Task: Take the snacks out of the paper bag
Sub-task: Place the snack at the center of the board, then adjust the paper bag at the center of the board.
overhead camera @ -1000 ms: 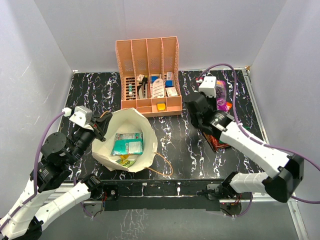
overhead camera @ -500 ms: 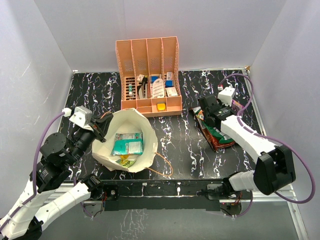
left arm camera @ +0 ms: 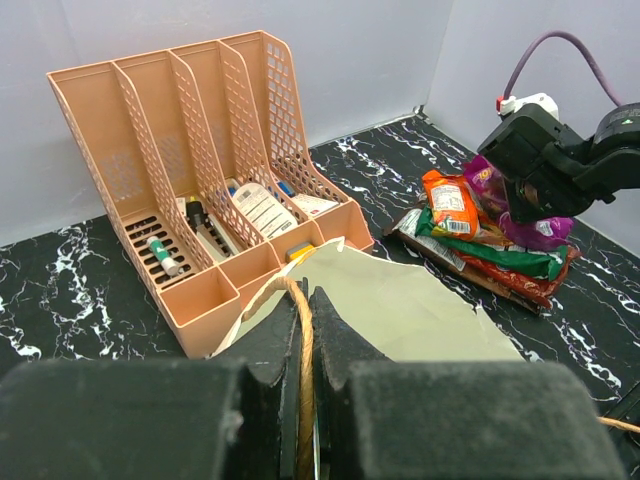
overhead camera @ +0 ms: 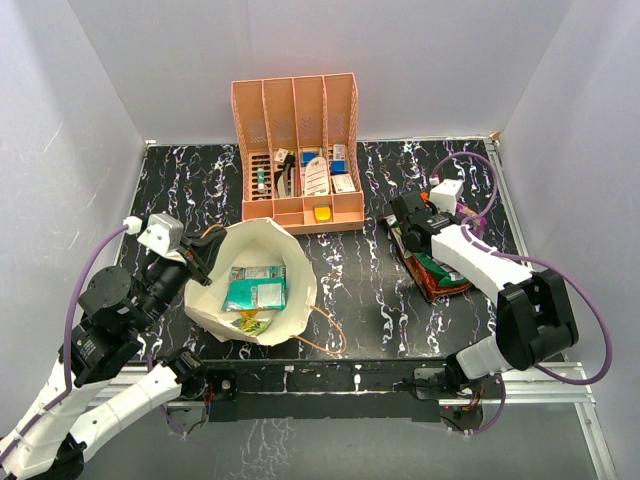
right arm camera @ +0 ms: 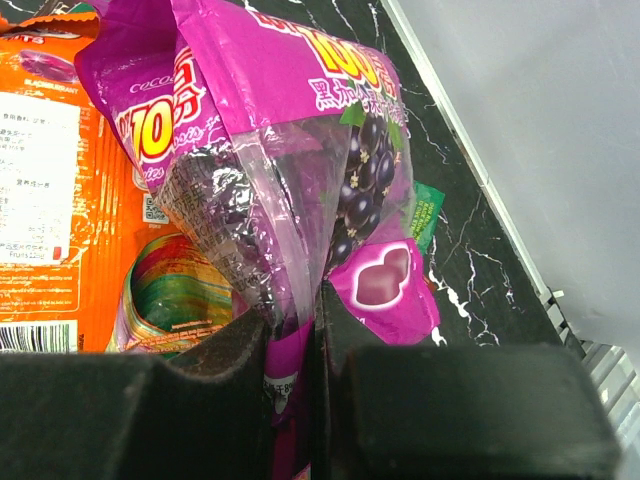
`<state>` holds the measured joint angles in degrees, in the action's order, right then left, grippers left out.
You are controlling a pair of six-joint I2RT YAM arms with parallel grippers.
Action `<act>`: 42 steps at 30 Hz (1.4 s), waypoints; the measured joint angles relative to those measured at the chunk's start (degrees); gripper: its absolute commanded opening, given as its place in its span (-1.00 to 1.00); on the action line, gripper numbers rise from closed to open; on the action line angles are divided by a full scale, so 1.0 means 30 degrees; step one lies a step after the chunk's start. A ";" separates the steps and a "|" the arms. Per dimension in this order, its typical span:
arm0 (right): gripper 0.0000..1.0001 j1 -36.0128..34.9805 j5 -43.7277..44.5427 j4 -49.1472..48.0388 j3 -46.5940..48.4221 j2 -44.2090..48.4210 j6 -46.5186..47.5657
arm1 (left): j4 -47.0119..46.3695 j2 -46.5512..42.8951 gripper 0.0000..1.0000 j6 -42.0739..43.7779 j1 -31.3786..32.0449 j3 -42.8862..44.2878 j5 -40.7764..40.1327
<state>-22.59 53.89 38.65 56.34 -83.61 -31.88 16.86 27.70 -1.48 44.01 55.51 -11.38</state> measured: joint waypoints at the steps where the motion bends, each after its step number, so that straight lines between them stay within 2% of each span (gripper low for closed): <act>1: -0.64 0.0000 -0.0022 -0.0138 -0.0029 -0.0124 -0.0007 | 0.0000 0.0000 -1.00 -0.0007 0.0000 0.0000 0.0000; 9: -0.36 0.0000 -0.0211 -0.1923 -0.1027 -0.0415 -0.0437 | 0.0036 0.0000 -1.00 -0.0015 0.0000 0.0000 0.0007; 17: 0.27 0.0022 -0.1537 -0.2339 -0.1209 -0.0066 -0.0699 | 0.0029 0.0000 -1.00 -0.0022 0.0000 0.0000 0.0036; 22: 0.75 0.0022 -0.3373 -0.1909 -0.1246 0.2390 -0.0393 | 0.0015 0.0007 -1.00 -0.0022 0.0000 0.0000 0.0080; 25: 0.93 0.0022 -0.4656 -0.1916 -0.1239 0.4444 0.0357 | -0.0007 0.0051 -1.00 -0.0058 0.0000 0.0000 0.0087; 30: 0.97 0.0058 -0.9326 -0.1982 -0.1137 0.7147 0.2718 | 0.0335 0.0583 -1.00 -0.0372 0.0000 0.0284 0.0080; 33: 0.97 0.0044 -1.5161 -0.2448 -0.1078 0.7796 0.3242 | 0.0976 0.1931 -1.00 -0.0583 0.0000 0.1333 -0.0066; 36: 0.97 -0.0335 -2.0808 -0.3585 -0.1268 0.7832 0.2310 | 0.1253 0.2958 -1.00 -0.0765 0.0000 0.1894 -0.0313; 39: 0.97 -0.2470 -2.3773 -0.4481 -0.1392 0.7839 0.0838 | 0.1464 0.3279 -1.00 -0.0954 0.0000 0.1894 -0.0488; 42: 0.97 -0.5683 -2.4829 -0.5085 -0.1056 0.7839 -0.0612 | 0.1457 0.3424 -1.00 -0.1086 0.0000 0.1960 -0.0459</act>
<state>-39.64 -20.60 23.40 53.17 -60.10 -33.71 21.23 37.98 -4.73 44.01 61.39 -12.75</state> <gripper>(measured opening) 0.984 0.007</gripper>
